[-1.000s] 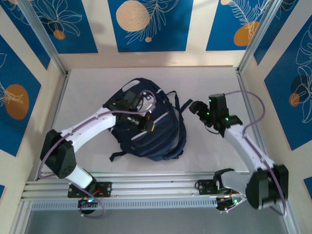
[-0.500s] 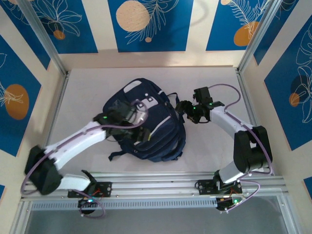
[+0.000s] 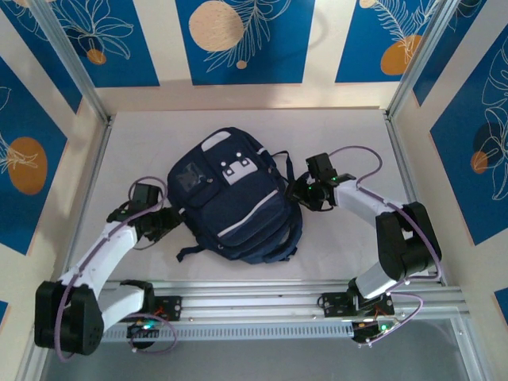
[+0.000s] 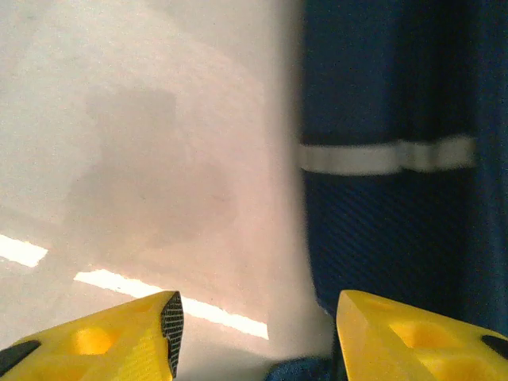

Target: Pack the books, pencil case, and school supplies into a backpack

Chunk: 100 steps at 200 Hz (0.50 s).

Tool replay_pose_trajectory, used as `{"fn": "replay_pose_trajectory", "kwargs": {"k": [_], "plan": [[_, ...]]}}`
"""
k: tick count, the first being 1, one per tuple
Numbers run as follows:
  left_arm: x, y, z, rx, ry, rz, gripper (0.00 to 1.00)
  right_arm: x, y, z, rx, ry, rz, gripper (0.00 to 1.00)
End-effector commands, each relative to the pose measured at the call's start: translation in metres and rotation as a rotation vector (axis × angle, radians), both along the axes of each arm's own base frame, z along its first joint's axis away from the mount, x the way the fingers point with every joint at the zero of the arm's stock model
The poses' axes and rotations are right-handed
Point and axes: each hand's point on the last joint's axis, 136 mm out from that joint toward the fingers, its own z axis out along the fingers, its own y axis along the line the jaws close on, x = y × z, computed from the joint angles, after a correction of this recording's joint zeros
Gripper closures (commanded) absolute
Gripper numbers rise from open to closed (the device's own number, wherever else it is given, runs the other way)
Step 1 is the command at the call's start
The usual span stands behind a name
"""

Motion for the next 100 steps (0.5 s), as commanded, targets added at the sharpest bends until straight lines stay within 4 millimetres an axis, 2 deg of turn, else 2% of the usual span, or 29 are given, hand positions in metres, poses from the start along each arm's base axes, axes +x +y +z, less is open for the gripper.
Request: {"fn": "replay_pose_trajectory", "kwargs": {"k": [1, 37, 60, 80, 100], "plan": [[0.031, 0.002, -0.003, -0.027, -0.031, 0.089, 0.46, -0.019, 0.008, 0.000, -0.035, 0.003, 0.043, 0.47], [0.069, -0.025, -0.027, -0.109, 0.049, 0.005, 0.46, -0.047, 0.027, -0.003, -0.018, 0.018, 0.098, 0.52], [0.093, -0.056, -0.034, -0.186, 0.067, -0.082, 0.46, -0.068, 0.042, -0.002, 0.002, -0.001, 0.128, 0.53], [0.115, -0.091, -0.027, -0.214, 0.064, -0.198, 0.45, -0.085, 0.062, 0.001, 0.026, -0.029, 0.167, 0.53], [0.143, -0.129, -0.008, -0.275, 0.014, -0.314, 0.43, -0.100, 0.084, 0.009, 0.044, -0.076, 0.212, 0.53]]}}
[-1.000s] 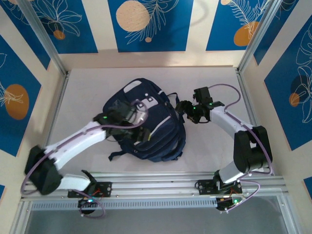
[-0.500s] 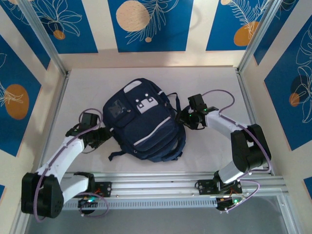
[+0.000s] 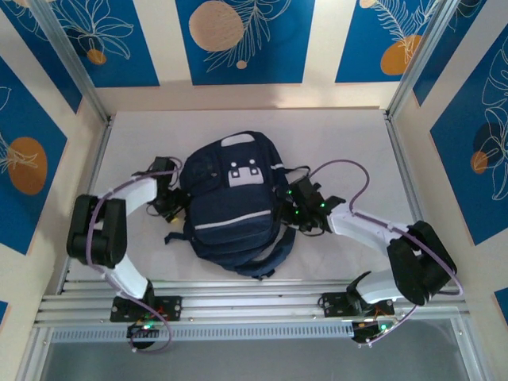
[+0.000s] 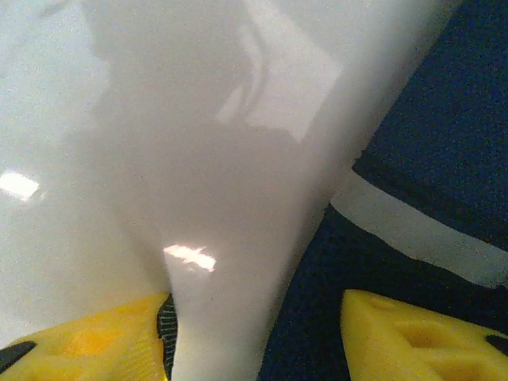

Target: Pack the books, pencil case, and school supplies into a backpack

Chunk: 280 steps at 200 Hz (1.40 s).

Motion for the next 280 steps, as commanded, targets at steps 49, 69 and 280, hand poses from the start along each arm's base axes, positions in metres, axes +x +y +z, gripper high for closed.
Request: {"fn": "replay_pose_trajectory", "kwargs": {"k": [49, 69, 280], "plan": [[0.107, -0.122, 0.103, -0.295, -0.363, -0.329, 0.40, -0.038, 0.108, 0.041, 0.153, -0.136, 0.241, 0.53], [0.107, -0.085, 0.127, -0.122, -0.392, -0.305, 0.39, -0.045, 0.134, 0.054, 0.179, -0.167, 0.333, 0.50], [-0.149, -0.034, 0.055, -0.100, -0.257, -0.234, 0.38, -0.002, 0.161, 0.109, 0.230, -0.025, 0.738, 0.46]]}}
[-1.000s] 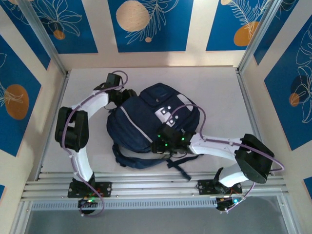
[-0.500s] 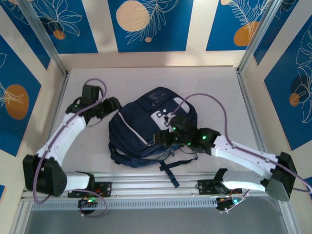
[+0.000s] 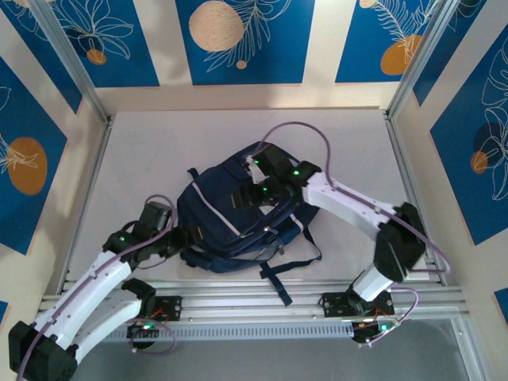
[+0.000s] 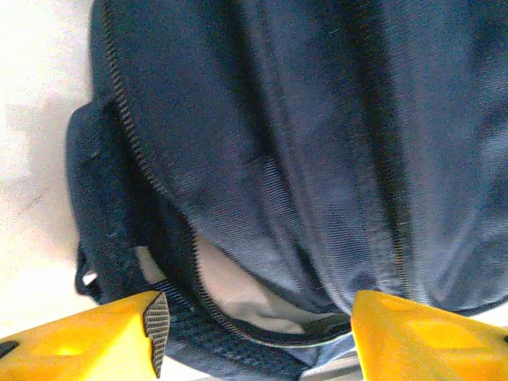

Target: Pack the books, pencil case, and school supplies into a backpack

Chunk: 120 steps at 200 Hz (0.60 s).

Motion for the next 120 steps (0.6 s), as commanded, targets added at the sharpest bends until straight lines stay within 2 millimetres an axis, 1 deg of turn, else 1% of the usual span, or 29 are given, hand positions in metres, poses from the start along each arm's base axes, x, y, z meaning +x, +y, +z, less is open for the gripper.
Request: {"fn": "replay_pose_trajectory", "kwargs": {"k": [1, 12, 18, 31, 53, 66, 75, 91, 99, 114, 120], "plan": [[0.002, 0.003, -0.015, 0.042, 0.039, 0.014, 0.38, -0.020, 0.035, 0.000, 0.084, 0.109, 0.176, 0.46], [0.009, 0.004, -0.019, 0.070, 0.041, 0.009, 0.39, -0.020, 0.048, -0.003, 0.108, 0.134, 0.205, 0.51], [0.015, -0.001, -0.019, 0.061, 0.029, -0.004, 0.40, -0.021, 0.055, -0.004, 0.116, 0.143, 0.220, 0.53], [0.025, -0.004, -0.018, 0.065, 0.008, -0.009, 0.41, -0.024, 0.067, -0.006, 0.122, 0.166, 0.252, 0.55], [0.041, -0.005, -0.016, 0.077, -0.028, -0.007, 0.42, -0.026, 0.080, -0.018, 0.105, 0.206, 0.278, 0.62], [0.048, -0.006, -0.016, 0.080, -0.034, -0.008, 0.43, -0.025, 0.083, -0.026, 0.089, 0.226, 0.283, 0.66], [0.053, -0.006, -0.018, 0.083, -0.034, -0.010, 0.44, -0.024, 0.084, -0.030, 0.082, 0.236, 0.284, 0.71], [0.062, -0.006, -0.017, 0.077, -0.043, -0.002, 0.44, -0.023, 0.087, -0.033, 0.083, 0.244, 0.290, 0.77], [0.068, -0.006, -0.016, 0.070, -0.048, 0.005, 0.45, -0.021, 0.088, -0.035, 0.071, 0.241, 0.288, 0.84], [0.082, -0.005, -0.012, 0.066, -0.063, 0.019, 0.45, -0.010, 0.086, -0.040, 0.037, 0.219, 0.256, 1.00], [0.087, -0.004, -0.009, 0.066, -0.069, 0.026, 0.46, -0.002, 0.084, -0.043, 0.017, 0.203, 0.226, 1.00]]}}
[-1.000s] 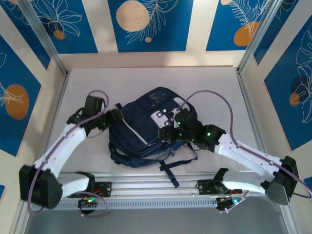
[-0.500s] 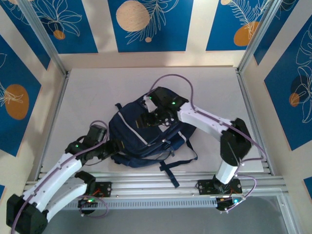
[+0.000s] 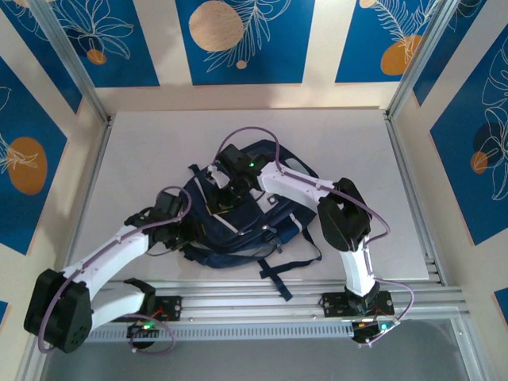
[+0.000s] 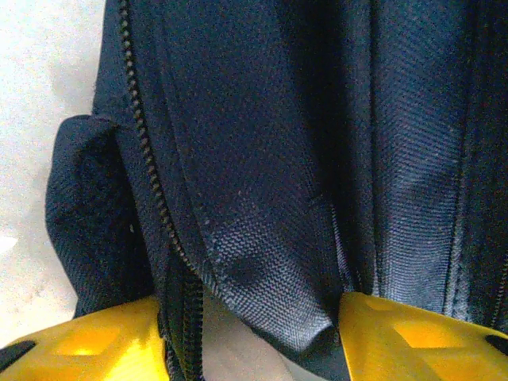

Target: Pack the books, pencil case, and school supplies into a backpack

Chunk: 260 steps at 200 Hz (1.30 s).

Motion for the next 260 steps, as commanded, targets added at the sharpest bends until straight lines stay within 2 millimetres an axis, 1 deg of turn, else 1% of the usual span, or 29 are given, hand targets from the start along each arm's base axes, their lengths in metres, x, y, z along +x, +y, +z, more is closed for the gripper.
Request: {"fn": "replay_pose_trajectory", "kwargs": {"k": [1, 18, 38, 50, 64, 74, 87, 104, 125, 146, 163, 174, 188, 204, 212, 230, 260], "plan": [[0.049, -0.004, 0.028, -0.031, -0.153, 0.020, 0.46, 0.009, -0.002, -0.002, -0.042, -0.002, -0.024, 1.00], [0.064, -0.002, 0.043, -0.033, -0.191, 0.039, 0.46, 0.040, -0.012, -0.003, -0.053, -0.017, -0.140, 1.00], [0.075, -0.001, 0.065, -0.032, -0.246, 0.047, 0.44, 0.079, -0.024, 0.011, 0.016, -0.009, -0.287, 1.00], [0.077, -0.001, 0.075, -0.025, -0.265, 0.041, 0.42, 0.100, -0.032, 0.019, 0.040, -0.014, -0.370, 1.00], [0.077, -0.001, 0.082, -0.017, -0.281, 0.023, 0.40, 0.120, -0.038, 0.027, 0.079, -0.001, -0.462, 1.00], [0.075, 0.000, 0.083, -0.013, -0.282, 0.015, 0.40, 0.132, -0.041, 0.031, 0.109, 0.021, -0.522, 1.00], [0.072, -0.002, 0.084, -0.018, -0.280, -0.002, 0.40, 0.144, -0.039, 0.040, 0.178, 0.058, -0.578, 1.00], [0.066, -0.006, 0.083, -0.026, -0.276, -0.023, 0.40, 0.153, -0.031, 0.051, 0.244, 0.093, -0.610, 1.00], [0.055, -0.012, 0.086, -0.028, -0.291, -0.079, 0.39, 0.156, -0.021, 0.069, 0.286, 0.090, -0.627, 1.00], [0.042, -0.021, 0.089, -0.034, -0.331, -0.165, 0.39, 0.161, -0.021, 0.086, 0.308, 0.066, -0.673, 1.00], [0.032, -0.025, 0.093, -0.015, -0.357, -0.225, 0.39, 0.163, -0.022, 0.095, 0.311, 0.060, -0.700, 1.00], [0.026, -0.031, 0.096, -0.021, -0.369, -0.269, 0.40, 0.164, -0.024, 0.095, 0.298, 0.066, -0.718, 1.00], [0.019, -0.042, 0.099, -0.048, -0.377, -0.331, 0.45, 0.165, -0.025, 0.095, 0.296, 0.081, -0.738, 1.00], [0.014, -0.048, 0.096, -0.039, -0.379, -0.373, 0.53, 0.168, -0.028, 0.095, 0.298, 0.096, -0.763, 1.00], [0.011, -0.051, 0.094, -0.036, -0.381, -0.390, 0.55, 0.169, -0.029, 0.096, 0.298, 0.097, -0.766, 1.00], [0.011, -0.062, 0.086, -0.045, -0.383, -0.409, 0.55, 0.172, -0.031, 0.097, 0.289, 0.091, -0.782, 1.00], [0.013, -0.080, 0.068, -0.036, -0.368, -0.438, 0.51, 0.176, -0.031, 0.093, 0.290, 0.117, -0.792, 1.00]]}}
